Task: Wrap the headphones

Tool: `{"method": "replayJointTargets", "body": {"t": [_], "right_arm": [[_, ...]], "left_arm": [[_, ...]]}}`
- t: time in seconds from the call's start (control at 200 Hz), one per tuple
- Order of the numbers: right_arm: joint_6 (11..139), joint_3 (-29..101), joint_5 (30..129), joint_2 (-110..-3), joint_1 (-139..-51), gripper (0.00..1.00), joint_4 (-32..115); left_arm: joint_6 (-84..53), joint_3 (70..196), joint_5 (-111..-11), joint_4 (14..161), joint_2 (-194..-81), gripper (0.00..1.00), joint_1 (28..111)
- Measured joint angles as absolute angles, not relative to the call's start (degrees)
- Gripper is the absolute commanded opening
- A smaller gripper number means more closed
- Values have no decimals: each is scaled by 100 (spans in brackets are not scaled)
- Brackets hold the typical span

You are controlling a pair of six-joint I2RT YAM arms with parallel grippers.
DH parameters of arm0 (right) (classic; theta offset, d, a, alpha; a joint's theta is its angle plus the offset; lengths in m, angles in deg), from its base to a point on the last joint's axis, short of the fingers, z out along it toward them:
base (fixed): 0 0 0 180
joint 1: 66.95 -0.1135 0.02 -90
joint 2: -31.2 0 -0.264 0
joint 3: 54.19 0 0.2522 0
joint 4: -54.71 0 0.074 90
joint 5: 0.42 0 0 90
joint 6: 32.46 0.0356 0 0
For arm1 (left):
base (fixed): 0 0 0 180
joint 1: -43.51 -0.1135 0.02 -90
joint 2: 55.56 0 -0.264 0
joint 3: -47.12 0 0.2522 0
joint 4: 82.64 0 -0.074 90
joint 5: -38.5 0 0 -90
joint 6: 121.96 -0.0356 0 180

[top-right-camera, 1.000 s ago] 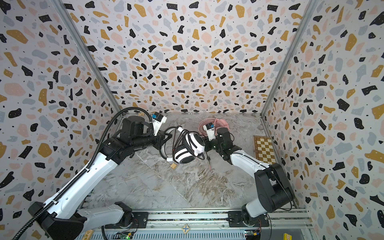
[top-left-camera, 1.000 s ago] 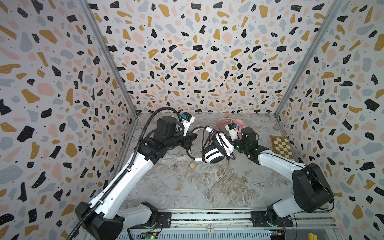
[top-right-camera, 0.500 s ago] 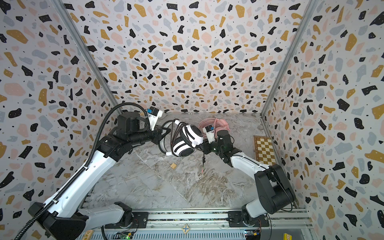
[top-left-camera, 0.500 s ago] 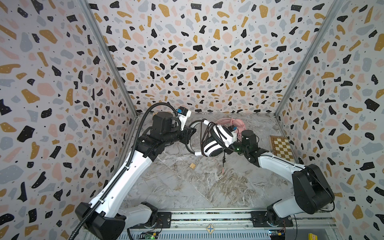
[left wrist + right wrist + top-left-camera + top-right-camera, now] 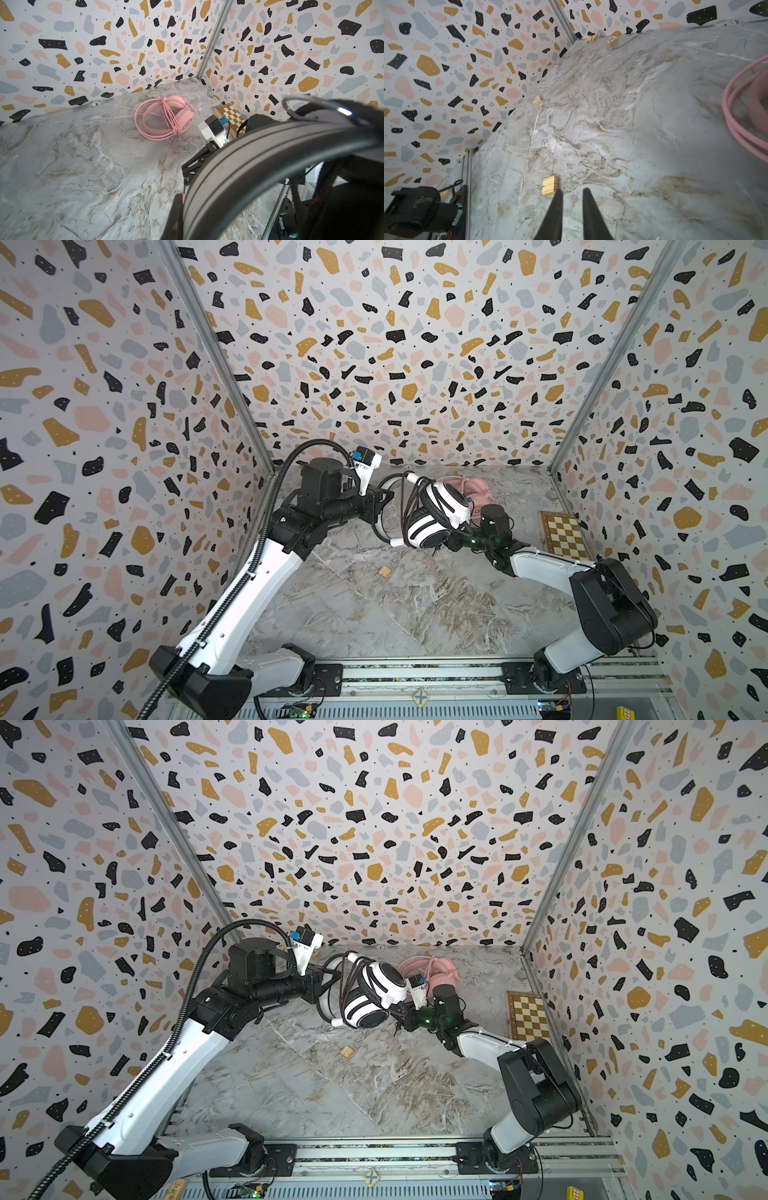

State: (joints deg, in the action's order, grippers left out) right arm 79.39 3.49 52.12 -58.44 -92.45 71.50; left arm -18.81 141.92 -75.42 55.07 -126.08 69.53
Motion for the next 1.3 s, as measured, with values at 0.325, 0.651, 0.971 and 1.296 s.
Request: {"method": "replayJointTargets", "body": {"t": [0.325,0.651,0.971,1.296], "right_arm": [[8210,26,5040,-5901,-9245,27,7677],[8645,-366,4861,-6107,-9247,20,8437],[8859,-615,4749,-6128,-9247,13,8922],[8942,-694,4723,-6120,-9247,5,9102]], "left_arm": [[-1733,14247,-7494,5533,-12706,0,6848],[-1623,14247,-7474,5538,-12717,0,6732],[-1560,14247,-7474,5577,-12717,0,6616],[-1449,14247,-7123,5572,-12717,0,6507]]}}
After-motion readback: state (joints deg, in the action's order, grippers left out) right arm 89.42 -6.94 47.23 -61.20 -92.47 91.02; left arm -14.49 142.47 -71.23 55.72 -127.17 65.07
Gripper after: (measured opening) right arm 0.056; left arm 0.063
